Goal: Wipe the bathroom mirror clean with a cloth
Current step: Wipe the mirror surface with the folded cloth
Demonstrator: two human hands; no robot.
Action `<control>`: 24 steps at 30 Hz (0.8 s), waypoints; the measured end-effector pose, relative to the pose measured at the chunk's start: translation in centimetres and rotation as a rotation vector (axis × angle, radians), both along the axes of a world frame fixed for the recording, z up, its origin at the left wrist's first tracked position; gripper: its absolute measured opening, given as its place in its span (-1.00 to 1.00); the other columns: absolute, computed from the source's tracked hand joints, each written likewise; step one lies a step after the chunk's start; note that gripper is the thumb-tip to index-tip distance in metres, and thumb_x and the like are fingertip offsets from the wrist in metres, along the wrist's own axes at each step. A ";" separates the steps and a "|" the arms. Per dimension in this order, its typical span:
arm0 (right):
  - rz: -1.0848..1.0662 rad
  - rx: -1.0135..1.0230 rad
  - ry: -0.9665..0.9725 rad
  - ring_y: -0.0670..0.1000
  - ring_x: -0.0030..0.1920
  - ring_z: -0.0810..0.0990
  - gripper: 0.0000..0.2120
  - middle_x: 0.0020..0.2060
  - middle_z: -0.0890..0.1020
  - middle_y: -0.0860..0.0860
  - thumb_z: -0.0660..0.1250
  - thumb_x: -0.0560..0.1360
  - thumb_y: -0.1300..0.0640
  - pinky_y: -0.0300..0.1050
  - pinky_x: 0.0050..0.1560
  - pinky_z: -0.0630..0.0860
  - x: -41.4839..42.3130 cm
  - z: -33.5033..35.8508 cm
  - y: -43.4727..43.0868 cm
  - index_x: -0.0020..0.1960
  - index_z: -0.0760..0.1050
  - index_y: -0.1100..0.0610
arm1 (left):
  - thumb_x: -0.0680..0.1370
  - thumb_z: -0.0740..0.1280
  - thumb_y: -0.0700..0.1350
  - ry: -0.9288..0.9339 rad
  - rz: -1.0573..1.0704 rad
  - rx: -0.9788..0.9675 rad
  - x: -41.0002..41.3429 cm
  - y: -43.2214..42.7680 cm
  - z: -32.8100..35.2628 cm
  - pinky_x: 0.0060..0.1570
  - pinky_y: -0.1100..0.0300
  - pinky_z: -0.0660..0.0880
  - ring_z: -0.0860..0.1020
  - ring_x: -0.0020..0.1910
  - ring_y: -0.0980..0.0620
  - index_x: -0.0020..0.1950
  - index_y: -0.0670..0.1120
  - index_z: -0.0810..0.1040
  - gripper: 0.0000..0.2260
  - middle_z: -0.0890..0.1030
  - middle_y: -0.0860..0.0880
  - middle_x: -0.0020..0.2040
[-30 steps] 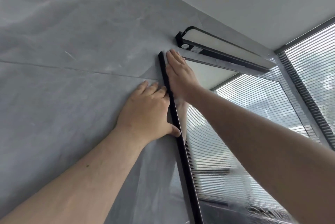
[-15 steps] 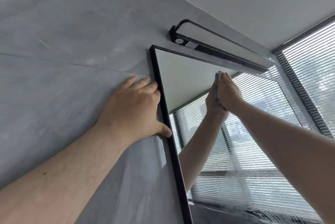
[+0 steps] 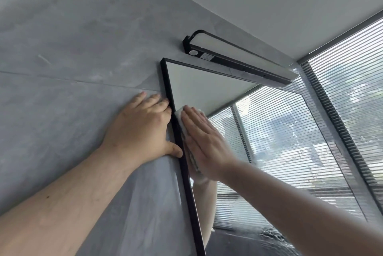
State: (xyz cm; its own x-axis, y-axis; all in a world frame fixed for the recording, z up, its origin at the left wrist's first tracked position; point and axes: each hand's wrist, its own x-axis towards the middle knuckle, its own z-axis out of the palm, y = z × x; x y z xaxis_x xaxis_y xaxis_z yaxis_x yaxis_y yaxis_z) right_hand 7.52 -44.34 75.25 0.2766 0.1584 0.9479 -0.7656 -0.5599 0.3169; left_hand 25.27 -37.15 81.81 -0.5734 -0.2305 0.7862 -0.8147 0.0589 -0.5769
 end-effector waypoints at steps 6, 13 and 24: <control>0.111 0.072 -0.294 -0.04 0.55 0.19 -0.54 0.51 0.31 0.08 0.05 0.66 0.10 -0.07 0.57 0.10 -3.6 0.2 -2.6 0.50 0.33 0.25 | 0.19 0.16 0.57 0.012 0.014 -0.005 0.0 -0.1 0.0 0.54 0.02 -0.06 0.19 0.56 -0.02 0.50 -0.10 0.38 0.07 0.32 -0.03 0.54; 0.039 0.447 -0.836 0.07 0.58 0.12 -0.46 0.56 0.21 0.15 -0.09 0.67 0.01 -0.21 0.53 -0.05 -12.2 -4.3 -5.0 0.54 0.22 0.27 | 0.22 0.23 0.57 0.012 0.024 0.021 -0.1 0.1 0.1 0.56 0.03 -0.09 0.12 0.58 0.00 0.53 -0.08 0.32 0.05 0.25 -0.01 0.57; 0.083 0.237 -0.443 -0.02 0.55 0.14 -0.47 0.53 0.27 0.14 0.00 0.64 0.02 -0.39 0.50 -0.05 -4.8 -3.5 -2.0 0.52 0.26 0.25 | 0.24 0.24 0.57 0.017 0.048 0.043 -0.3 0.3 0.1 0.57 0.03 -0.10 0.09 0.58 0.02 0.54 -0.07 0.29 0.04 0.22 0.00 0.58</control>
